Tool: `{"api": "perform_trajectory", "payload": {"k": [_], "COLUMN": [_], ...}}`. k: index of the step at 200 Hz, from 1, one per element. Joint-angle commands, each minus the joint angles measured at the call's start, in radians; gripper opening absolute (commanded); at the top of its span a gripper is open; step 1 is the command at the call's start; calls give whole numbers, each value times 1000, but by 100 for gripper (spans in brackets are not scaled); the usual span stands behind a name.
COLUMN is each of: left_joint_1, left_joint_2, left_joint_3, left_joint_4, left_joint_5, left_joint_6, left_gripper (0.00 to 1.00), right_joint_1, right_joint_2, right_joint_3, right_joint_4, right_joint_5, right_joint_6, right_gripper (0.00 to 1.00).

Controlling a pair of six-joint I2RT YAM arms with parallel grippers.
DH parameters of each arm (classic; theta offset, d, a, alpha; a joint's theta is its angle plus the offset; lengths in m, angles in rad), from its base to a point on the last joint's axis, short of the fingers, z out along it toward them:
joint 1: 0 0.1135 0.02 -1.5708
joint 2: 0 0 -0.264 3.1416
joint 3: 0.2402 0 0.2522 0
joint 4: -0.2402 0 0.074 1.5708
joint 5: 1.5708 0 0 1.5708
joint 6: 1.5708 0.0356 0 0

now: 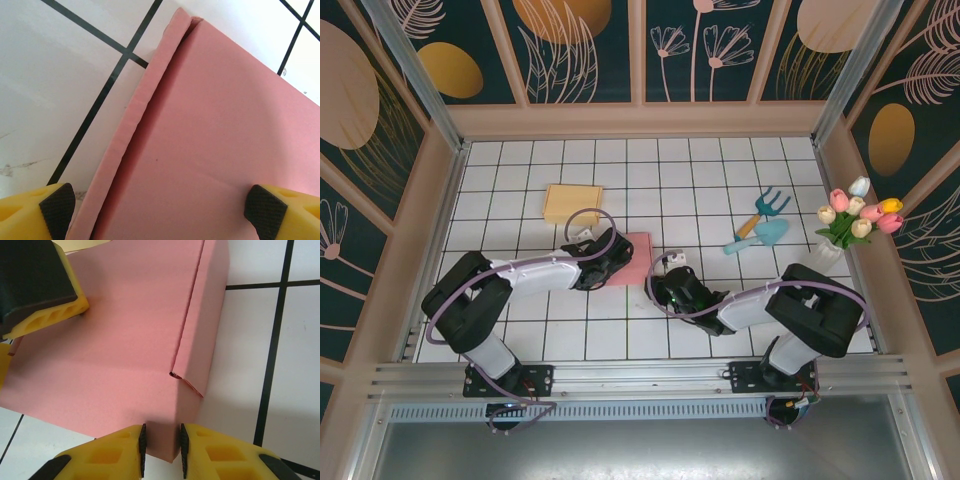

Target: Fold the paper box

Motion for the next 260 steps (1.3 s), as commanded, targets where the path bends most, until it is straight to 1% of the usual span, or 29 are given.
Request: {"api": "perform_trajectory", "payload": {"k": [1,38,68,123,144,174,211,222,226,242,260], "left_joint_1": [4,4,5,4,4,4,4,4,4,3,-7], "left_joint_2": [92,95,89,98,96,84,68,68,39,20,2], "left_joint_3": [-50,-54,-56,-60,-59,-55,-34,-37,-39,-51,-58], "left_joint_4": [-158,-155,-154,-144,-145,-126,-132,-126,-122,-97,-81], "left_joint_5": [52,51,46,51,55,117,160,183,195,249,282], "left_joint_6": [23,27,29,35,40,52,42,36,32,16,-5], "left_gripper": [92,92,92,92,92,92,91,91,91,91,91], "right_joint_1": [-3,-6,-12,-35,-45,-45,-43,-42,-41,-36,-30], "right_joint_2": [45,98,110,127,124,100,57,43,39,22,7], "right_joint_3": [-17,-30,-51,-49,-47,-49,-62,-62,-63,-61,-55], "right_joint_4": [-9,63,136,177,180,181,202,199,197,193,182], "right_joint_5": [51,62,62,93,74,29,-49,-63,-68,-82,-91], "right_joint_6": [-35,-70,-86,-135,-132,-109,-69,-60,-56,-43,-29], "right_gripper": [28,27,27,27,27,27,27,27,27,27,27]}}
